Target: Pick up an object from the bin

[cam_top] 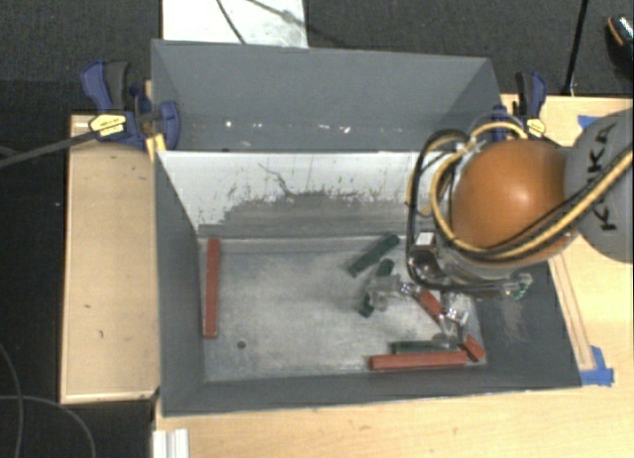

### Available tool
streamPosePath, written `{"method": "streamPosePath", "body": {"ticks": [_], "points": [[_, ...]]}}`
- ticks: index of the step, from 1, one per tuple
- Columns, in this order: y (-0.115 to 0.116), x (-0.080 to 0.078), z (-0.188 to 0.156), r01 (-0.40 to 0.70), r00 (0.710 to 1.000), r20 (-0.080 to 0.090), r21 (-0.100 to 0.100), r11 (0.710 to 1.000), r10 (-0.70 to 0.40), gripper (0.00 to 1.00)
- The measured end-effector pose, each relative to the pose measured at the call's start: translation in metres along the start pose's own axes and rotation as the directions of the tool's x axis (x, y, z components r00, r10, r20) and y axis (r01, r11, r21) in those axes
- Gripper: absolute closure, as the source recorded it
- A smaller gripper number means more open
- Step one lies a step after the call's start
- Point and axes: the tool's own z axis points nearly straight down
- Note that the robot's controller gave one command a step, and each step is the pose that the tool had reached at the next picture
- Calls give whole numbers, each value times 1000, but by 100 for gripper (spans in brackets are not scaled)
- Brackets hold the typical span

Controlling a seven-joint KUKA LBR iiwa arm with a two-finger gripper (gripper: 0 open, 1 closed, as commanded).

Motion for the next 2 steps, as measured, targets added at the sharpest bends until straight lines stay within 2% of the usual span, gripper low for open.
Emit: {"method": "streamPosePath", "body": {"ticks": [1, 2], "points": [[-36, 61, 2, 398, 917, -1, 2, 917, -398, 0], [-88, 27, 79, 677, 736, 2, -2, 736, -677, 0]]}}
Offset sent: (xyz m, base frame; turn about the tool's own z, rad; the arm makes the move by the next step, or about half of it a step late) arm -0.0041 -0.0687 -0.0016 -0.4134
